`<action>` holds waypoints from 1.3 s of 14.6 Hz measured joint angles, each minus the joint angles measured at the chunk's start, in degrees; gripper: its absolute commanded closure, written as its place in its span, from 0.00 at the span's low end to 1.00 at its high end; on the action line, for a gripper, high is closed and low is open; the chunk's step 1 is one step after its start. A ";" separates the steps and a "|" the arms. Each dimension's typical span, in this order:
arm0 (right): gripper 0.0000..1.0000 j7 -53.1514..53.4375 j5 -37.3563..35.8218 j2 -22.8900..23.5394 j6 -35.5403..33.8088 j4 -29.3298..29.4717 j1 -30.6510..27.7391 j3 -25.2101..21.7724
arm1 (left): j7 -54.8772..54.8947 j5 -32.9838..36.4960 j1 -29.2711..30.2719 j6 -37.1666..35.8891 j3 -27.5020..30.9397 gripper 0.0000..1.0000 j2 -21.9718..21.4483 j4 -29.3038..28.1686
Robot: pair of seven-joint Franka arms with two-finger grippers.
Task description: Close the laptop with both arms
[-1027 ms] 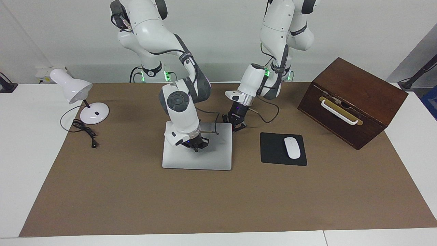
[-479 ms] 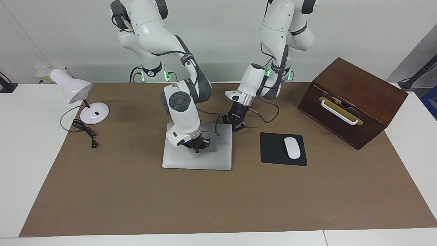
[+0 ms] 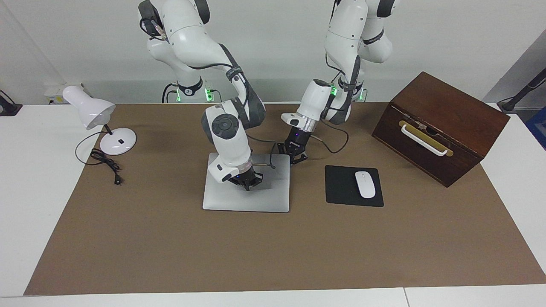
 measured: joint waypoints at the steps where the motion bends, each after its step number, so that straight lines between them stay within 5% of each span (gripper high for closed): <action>1: 1.00 0.00 0.00 -0.01 -0.06 0.03 -0.02 0.00 | 0.00 0.00 0.00 0.00 0.00 1.00 0.00 0.00; 7: 1.00 -3.04 0.00 -2.06 -8.24 2.69 -1.64 -0.45 | -0.05 0.00 0.00 0.03 0.00 1.00 0.01 0.00; 19: 1.00 -30.41 -4.30 -20.73 -26.89 5.38 -22.52 -1.50 | -5.19 0.00 0.01 0.06 0.05 1.00 -0.01 0.00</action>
